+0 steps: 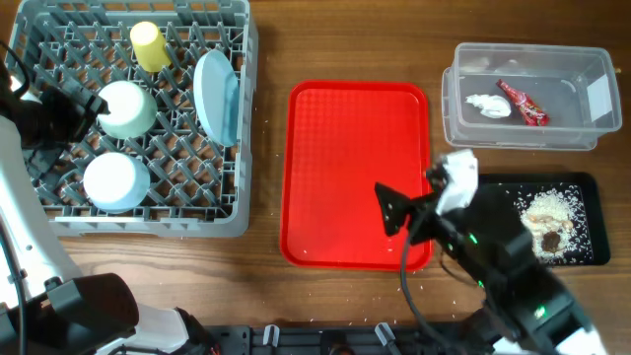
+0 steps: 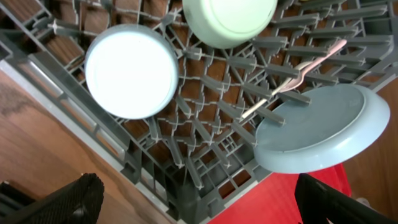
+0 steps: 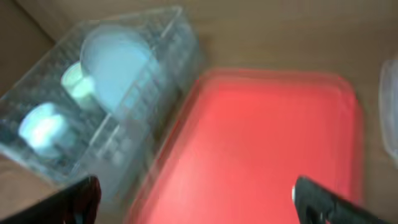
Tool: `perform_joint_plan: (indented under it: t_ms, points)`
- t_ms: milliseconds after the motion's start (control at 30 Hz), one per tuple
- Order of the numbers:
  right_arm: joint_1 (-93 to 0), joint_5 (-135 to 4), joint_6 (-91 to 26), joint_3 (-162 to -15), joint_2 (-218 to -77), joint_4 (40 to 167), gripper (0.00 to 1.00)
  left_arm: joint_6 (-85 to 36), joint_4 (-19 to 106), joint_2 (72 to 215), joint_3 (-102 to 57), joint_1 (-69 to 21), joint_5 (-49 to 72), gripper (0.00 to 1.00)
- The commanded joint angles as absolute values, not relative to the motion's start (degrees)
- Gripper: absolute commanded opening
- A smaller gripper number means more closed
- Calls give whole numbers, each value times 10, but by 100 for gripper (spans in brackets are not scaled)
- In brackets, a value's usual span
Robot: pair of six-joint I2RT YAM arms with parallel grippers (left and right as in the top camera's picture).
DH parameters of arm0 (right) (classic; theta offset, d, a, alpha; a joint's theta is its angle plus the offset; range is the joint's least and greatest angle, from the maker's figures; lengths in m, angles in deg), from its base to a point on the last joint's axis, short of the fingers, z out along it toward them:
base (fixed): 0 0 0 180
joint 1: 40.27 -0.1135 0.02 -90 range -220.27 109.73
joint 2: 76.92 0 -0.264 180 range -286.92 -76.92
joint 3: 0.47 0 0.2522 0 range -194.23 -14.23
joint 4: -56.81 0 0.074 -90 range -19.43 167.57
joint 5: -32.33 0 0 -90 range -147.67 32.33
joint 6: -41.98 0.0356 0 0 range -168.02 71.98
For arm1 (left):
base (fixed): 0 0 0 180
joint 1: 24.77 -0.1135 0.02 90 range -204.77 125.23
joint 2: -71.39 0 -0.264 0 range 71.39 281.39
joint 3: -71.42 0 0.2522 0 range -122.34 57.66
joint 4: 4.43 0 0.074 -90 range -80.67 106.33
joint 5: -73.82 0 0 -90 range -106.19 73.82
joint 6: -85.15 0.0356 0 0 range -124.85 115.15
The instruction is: Sort waste into correct bins and load items into the dishwasher rack
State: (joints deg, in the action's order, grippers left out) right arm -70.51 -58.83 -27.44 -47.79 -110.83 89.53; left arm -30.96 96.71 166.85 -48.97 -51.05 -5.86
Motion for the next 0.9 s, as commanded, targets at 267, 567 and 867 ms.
perform_joint_plan:
  t_ms: [267,567,867]
  points:
    - [-516,-649,-261,-146,-860,598,100,-315,966,1667,-493,-513,-58,100]
    - [-391,-633,-502,-146,-771,705,100,-315,966,1667,-493,-513,-58,100]
    - [-374,-636,-539,-146,-771,704,100,-315,966,1667,-493,-513,-58,100]
